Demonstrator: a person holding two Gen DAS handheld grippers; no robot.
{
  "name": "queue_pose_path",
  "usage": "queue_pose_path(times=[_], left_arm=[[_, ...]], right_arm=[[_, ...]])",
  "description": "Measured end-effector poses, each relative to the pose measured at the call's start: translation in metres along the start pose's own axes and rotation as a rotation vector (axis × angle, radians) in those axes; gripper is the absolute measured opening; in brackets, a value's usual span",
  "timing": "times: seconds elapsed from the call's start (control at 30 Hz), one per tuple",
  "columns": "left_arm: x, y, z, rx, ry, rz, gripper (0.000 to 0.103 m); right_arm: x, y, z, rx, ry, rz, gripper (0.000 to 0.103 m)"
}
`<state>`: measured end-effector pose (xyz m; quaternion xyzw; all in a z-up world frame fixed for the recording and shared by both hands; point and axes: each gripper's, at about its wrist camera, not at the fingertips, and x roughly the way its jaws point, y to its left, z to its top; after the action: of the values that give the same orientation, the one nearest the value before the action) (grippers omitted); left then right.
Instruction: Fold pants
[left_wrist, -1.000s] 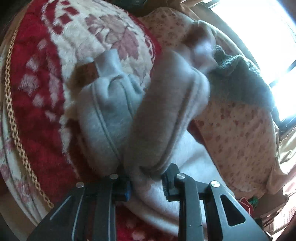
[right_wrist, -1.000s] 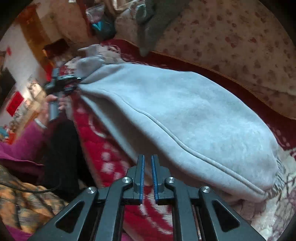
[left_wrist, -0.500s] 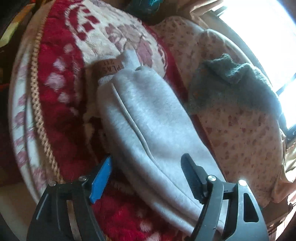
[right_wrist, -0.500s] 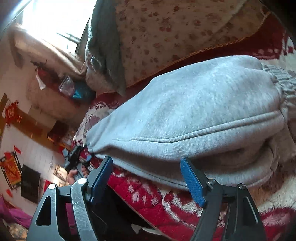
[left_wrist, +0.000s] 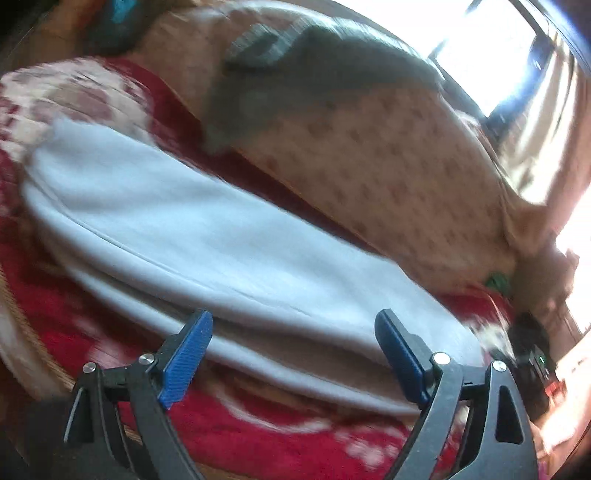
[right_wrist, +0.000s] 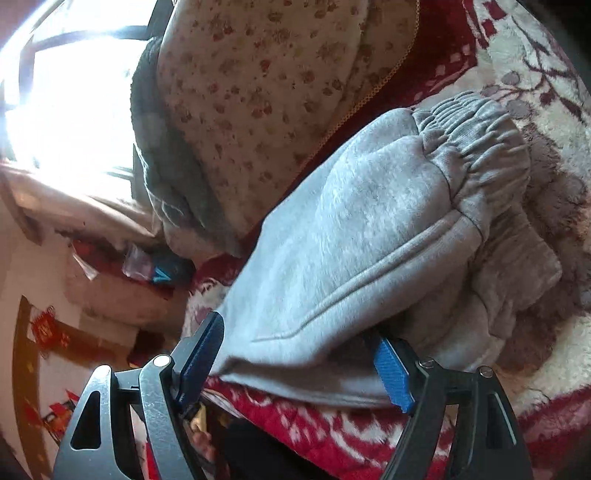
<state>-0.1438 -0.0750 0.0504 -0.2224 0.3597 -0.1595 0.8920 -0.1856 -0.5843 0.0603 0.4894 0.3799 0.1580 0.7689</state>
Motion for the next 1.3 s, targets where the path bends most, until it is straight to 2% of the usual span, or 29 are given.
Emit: queue_pose_path(times=[0.13,0.27,0.37,0.47,0.53,0.57,0.6,0.63,0.67,0.73,0.87,1.03,1.17,1.23,1.3], left_arm=[[0.032,-0.033,-0.019,0.016,0.103,-0.037,0.089],[0.053,-0.054,-0.029,0.018,0.135,-0.040,0.089],[0.071,-0.063,-0.036,-0.016,0.168,-0.040,0.089],[0.085,-0.066,-0.035,-0.052,0.167,-0.036,0.089],[0.094,-0.067,-0.032,-0.082,0.153,-0.034,0.089],[0.098,-0.067,-0.029,-0.099,0.146,-0.031,0.089],[0.101,-0.068,-0.028,-0.114,0.136,-0.042,0.089],[0.103,-0.068,-0.027,-0.118,0.134,-0.054,0.083],[0.106,-0.070,-0.027,-0.110,0.140,-0.059,0.058],[0.111,-0.076,-0.029,-0.071,0.179,-0.069,0.027],[0.099,-0.076,-0.029,-0.047,0.190,-0.113,0.018],[0.056,-0.079,-0.020,0.025,0.149,-0.174,0.018],[0.052,-0.077,-0.035,0.080,0.185,-0.138,0.018],[0.065,-0.072,-0.047,0.085,0.220,-0.110,0.018],[0.085,-0.063,-0.058,0.050,0.266,-0.095,0.018]], right_arm=[[0.004,-0.002,-0.002,0.033,-0.009,0.030,0.083],[0.001,0.003,-0.002,0.028,-0.031,0.060,0.083],[-0.002,0.002,-0.004,0.014,-0.044,0.059,0.083],[-0.002,0.002,-0.004,0.005,-0.047,0.063,0.083],[-0.001,0.000,-0.001,0.003,-0.053,0.065,0.079],[-0.001,-0.002,0.000,-0.004,-0.058,0.060,0.068],[-0.001,-0.004,0.002,-0.006,-0.064,0.056,0.050],[-0.001,-0.010,0.004,0.009,-0.071,0.066,0.040],[-0.002,-0.014,0.006,0.023,-0.072,0.075,0.023],[-0.005,-0.019,0.006,0.032,-0.069,0.096,0.019],[-0.011,-0.002,0.003,-0.059,-0.058,0.105,0.014],[-0.031,0.033,-0.010,-0.161,-0.020,0.142,0.013],[-0.040,0.048,-0.033,-0.212,0.023,0.125,0.013],[-0.038,0.040,-0.042,-0.208,0.040,0.087,0.013],[-0.033,0.021,-0.045,-0.167,0.042,0.035,0.013]])
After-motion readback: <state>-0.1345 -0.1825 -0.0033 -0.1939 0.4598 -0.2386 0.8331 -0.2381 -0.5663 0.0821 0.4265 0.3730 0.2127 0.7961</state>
